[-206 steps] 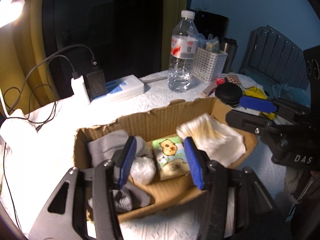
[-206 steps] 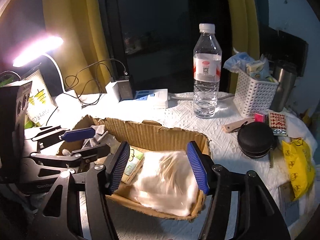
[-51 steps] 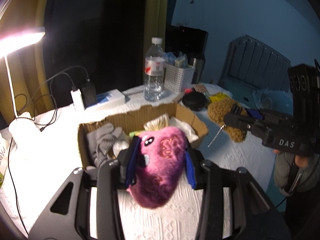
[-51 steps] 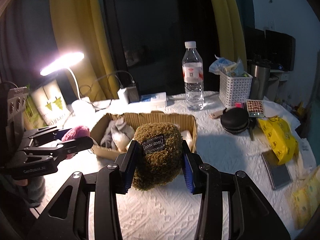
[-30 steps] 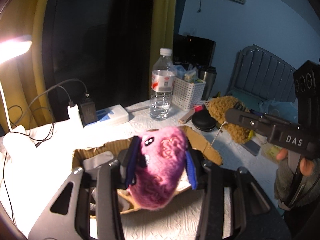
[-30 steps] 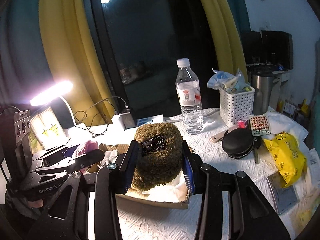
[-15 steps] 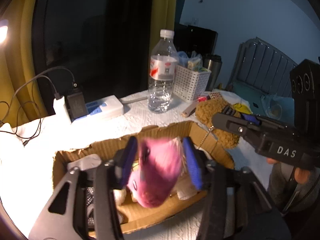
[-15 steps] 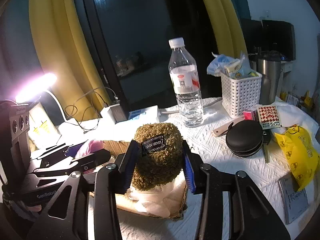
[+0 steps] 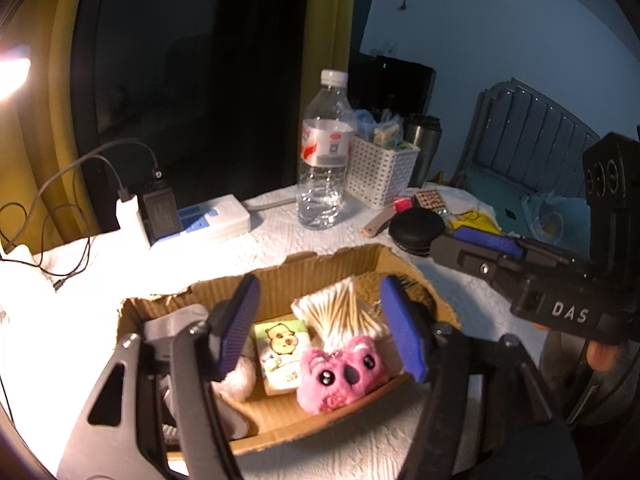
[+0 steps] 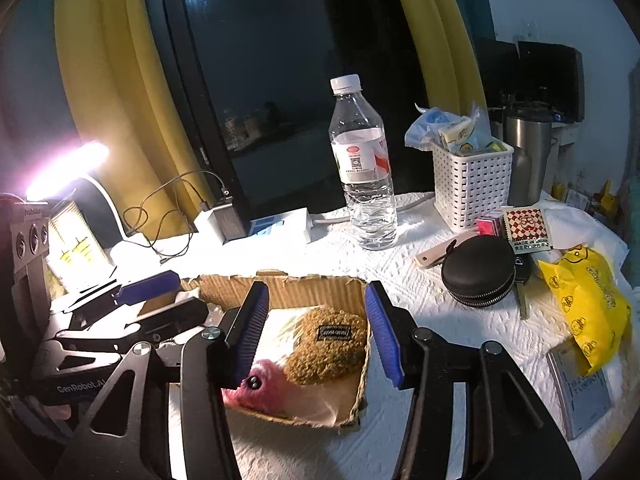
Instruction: Organize soft objects
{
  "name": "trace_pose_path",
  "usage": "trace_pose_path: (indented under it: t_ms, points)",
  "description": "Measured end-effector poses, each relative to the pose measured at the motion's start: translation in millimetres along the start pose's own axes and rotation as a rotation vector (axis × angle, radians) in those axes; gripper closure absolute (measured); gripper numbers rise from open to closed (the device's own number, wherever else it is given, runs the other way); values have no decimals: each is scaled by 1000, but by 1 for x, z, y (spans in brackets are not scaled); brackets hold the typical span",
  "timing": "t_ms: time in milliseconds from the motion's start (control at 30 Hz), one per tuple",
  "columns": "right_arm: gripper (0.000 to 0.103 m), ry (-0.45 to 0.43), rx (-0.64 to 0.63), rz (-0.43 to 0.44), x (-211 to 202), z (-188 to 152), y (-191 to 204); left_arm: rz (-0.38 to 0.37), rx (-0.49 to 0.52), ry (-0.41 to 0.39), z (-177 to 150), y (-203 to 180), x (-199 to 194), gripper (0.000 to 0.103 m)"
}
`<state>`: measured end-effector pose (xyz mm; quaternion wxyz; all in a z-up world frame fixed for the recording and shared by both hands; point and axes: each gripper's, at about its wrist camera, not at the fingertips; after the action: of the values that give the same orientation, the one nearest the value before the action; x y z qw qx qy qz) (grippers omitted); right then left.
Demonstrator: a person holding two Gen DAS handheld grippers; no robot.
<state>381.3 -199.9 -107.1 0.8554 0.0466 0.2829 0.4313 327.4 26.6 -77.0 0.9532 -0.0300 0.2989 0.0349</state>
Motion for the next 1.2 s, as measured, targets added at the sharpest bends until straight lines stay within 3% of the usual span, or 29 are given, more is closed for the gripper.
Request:
trace_pose_path:
  t_ms: [1200]
  points:
    - [50,-11,-96,-32,-79,-36,90,17,13,-120,-34,8,-131,38]
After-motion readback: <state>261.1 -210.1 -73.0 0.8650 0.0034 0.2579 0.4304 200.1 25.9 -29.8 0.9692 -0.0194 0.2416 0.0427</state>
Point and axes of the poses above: each gripper's, at about its wrist camera, not at the fingertips, and x roughly the way its jaws point, y to its left, z to its top, and after that the axes turned 14 degrees about z, right-handed
